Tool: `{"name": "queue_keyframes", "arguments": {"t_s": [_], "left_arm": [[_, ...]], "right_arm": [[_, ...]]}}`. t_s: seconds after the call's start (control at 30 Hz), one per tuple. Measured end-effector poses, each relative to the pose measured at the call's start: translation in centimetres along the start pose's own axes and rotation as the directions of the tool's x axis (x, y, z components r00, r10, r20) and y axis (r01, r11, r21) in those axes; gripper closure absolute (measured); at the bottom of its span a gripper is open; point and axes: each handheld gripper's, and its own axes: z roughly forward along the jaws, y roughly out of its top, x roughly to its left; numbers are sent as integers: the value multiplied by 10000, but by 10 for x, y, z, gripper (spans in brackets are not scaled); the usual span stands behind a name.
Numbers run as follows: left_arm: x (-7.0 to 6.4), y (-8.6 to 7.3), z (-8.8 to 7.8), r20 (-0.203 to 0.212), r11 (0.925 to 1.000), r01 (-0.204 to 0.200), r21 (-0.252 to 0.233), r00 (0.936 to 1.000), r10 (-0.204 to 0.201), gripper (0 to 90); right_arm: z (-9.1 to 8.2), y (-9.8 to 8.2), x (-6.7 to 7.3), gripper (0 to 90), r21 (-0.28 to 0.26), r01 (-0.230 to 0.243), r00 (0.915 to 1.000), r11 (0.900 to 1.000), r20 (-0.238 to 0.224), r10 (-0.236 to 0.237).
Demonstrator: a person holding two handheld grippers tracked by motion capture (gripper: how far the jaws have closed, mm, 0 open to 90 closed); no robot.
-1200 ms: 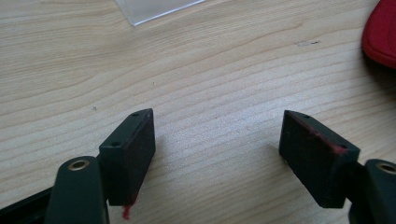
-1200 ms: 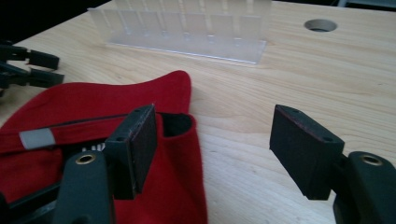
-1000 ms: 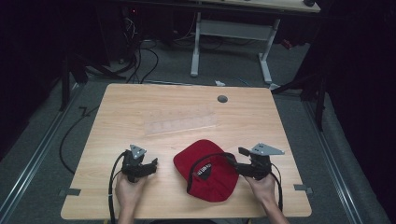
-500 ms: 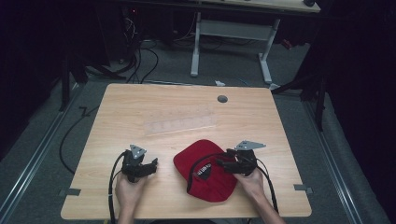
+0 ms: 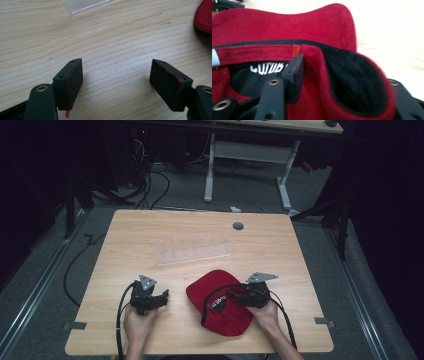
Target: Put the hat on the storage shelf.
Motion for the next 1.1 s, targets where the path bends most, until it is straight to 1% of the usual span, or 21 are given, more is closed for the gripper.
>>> {"name": "queue_keyframes", "arguments": {"t_s": [0.1,0.23,0.3,0.33,0.43,0.5,0.63,0.8,0.93,1.03,1.1], "left_arm": [[0,0,0,0,10000,4,-3,10000,-4,271],[0,0,0,-5,10000,-26,7,10000,26,271],[-1,0,0,-12,10000,-30,8,10000,30,271],[-1,0,0,-13,10000,-29,8,10000,29,271],[-1,0,0,-16,10000,-26,7,10000,26,271],[-1,0,0,-18,10000,-26,6,10000,26,271],[-1,0,0,-16,10000,-25,7,10000,25,271],[0,0,0,-10,10000,13,-27,10000,-13,296],[0,0,0,-10,10000,9,-21,10000,-9,296],[-1,1,2,4,10000,36,2,10000,-36,290],[-1,1,2,63,10000,19,59,10000,-20,267]], "right_arm": [[0,-1,1,579,139,183,9998,9997,-35,-182],[-1,-3,-2,690,142,155,9996,9998,-218,-152],[-1,-3,0,736,224,348,9993,9991,-155,-344],[-1,-3,1,753,219,518,9986,9984,-154,-515],[-3,-4,2,797,232,614,9976,9978,-342,-606],[-4,-3,2,814,183,680,9968,9975,-430,-671],[-7,-2,2,828,61,630,9962,9980,-610,-625],[-12,-1,4,834,-66,638,9960,9979,-622,-640],[-19,2,4,837,-238,654,9962,9976,-556,-667],[-23,4,3,837,-389,584,9961,9975,-645,-608],[-25,5,3,838,-389,568,9957,9976,-710,-594]]}}
